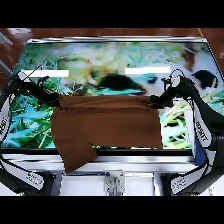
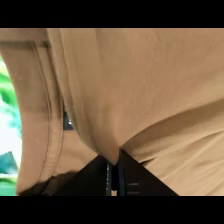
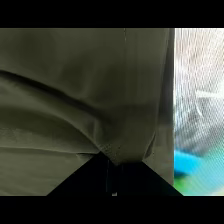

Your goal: Fold the shirts.

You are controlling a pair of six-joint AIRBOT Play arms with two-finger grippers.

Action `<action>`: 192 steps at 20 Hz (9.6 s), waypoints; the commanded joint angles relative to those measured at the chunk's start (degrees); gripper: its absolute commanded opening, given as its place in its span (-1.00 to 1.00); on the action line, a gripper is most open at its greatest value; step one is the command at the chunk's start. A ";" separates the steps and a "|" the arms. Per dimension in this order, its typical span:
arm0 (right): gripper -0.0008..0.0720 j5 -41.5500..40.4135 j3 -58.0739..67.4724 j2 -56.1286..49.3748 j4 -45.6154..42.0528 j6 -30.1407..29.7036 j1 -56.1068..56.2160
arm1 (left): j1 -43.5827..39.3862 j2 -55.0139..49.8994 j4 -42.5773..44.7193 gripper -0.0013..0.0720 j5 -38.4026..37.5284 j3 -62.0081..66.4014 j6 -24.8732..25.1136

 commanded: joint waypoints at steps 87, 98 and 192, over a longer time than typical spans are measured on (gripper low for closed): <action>-0.78 -9.11 -20.00 19.56 17.88 -11.28 -8.28 | 9.40 20.13 -22.12 -0.86 1.49 -19.98 12.74; -0.78 -12.68 -4.59 3.48 17.79 -7.41 -5.75 | 9.16 -0.15 -24.15 -0.86 2.36 -1.51 8.81; 0.67 -7.39 -0.79 12.81 24.59 0.07 21.42 | 4.13 19.32 -36.54 -0.87 10.64 0.81 7.08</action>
